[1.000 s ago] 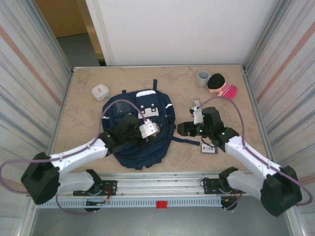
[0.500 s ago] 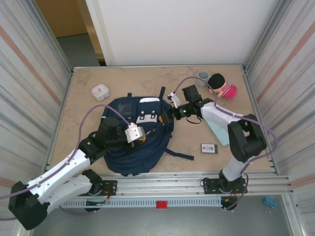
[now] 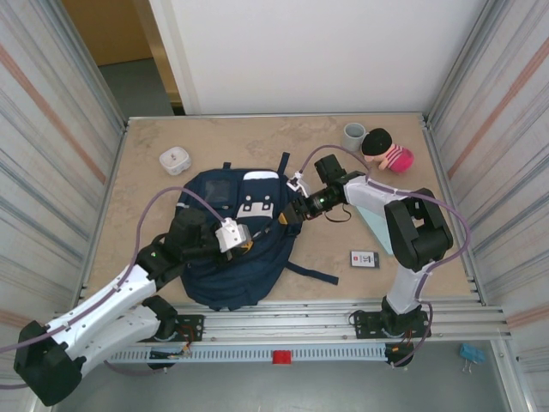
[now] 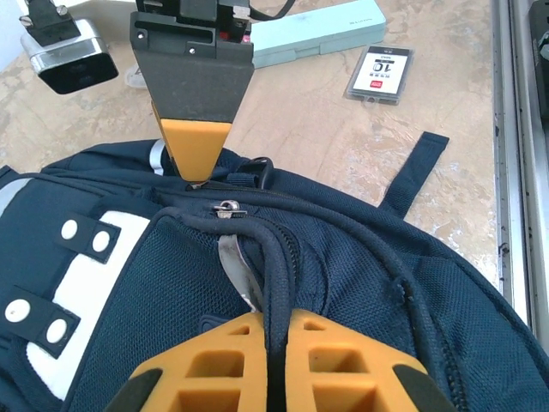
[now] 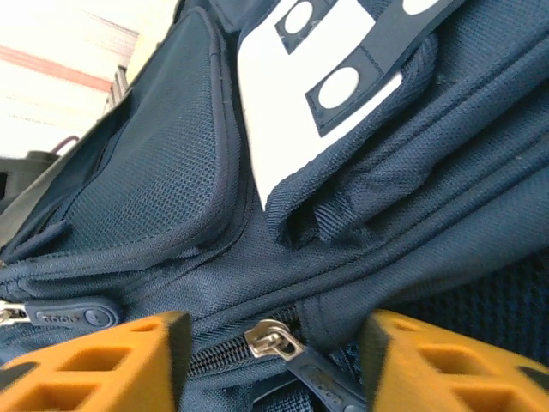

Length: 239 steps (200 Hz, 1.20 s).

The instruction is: Pack books, pencil case, and school supplies into a backpack

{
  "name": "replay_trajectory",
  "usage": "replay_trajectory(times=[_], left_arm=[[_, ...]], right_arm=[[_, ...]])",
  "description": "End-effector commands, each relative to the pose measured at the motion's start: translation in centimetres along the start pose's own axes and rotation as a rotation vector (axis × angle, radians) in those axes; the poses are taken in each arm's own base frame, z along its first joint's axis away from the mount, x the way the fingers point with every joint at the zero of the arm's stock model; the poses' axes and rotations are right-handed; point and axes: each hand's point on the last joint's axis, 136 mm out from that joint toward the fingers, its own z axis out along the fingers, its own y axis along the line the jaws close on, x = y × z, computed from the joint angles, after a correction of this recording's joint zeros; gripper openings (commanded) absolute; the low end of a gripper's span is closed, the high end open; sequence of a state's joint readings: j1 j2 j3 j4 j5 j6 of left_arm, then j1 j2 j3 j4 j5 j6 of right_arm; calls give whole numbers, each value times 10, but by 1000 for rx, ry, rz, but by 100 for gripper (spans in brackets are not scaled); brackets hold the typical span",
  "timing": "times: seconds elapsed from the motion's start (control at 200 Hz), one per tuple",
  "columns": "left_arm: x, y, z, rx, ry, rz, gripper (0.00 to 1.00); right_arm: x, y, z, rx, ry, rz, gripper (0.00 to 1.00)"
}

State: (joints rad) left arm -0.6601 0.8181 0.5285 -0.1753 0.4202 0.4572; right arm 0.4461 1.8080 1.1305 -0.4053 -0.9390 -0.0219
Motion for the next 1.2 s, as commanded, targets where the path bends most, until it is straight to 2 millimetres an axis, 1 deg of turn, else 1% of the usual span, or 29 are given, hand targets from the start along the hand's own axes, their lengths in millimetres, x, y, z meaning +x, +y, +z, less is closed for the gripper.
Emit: replay_trajectory(times=[0.0, 0.1, 0.2, 0.361, 0.526, 0.596, 0.656, 0.777, 0.867, 0.992, 1.127, 1.193], left_arm=[[-34, 19, -6, -69, -122, 35, 2], [-34, 19, -6, -72, -121, 36, 2], [-35, 21, -7, -77, -125, 39, 2], [-34, 21, -6, -81, -120, 37, 2], [-22, 29, -3, -120, -66, 19, 2], [-14, 34, -1, -143, -25, 10, 2], [-9, 34, 2, -140, 0, 9, 2], [-10, 37, 5, -143, -1, -5, 2], [-14, 45, 7, -177, -18, -37, 2], [-15, 56, 9, -227, -25, -86, 2], [-20, 60, 14, -234, -56, -119, 1], [-23, 60, 16, -226, -68, -124, 1]], right_arm=[[10, 19, -3, -60, 34, 13, 41], [13, 22, -5, -54, 33, 12, 29], [13, 21, -6, -45, 31, 12, 27], [10, 17, -6, -18, 27, 22, 12], [2, 18, -18, 69, -7, 10, 0], [0, 19, -26, 120, -26, 4, 0], [-3, 27, -34, 131, -45, -12, 0], [-5, 42, -42, 138, -65, -30, 0], [0, 50, -41, 171, -51, -41, 0], [12, 58, -36, 207, -14, -52, 0], [22, 68, -28, 190, 0, -41, 0], [23, 74, -26, 181, -8, -41, 0]])
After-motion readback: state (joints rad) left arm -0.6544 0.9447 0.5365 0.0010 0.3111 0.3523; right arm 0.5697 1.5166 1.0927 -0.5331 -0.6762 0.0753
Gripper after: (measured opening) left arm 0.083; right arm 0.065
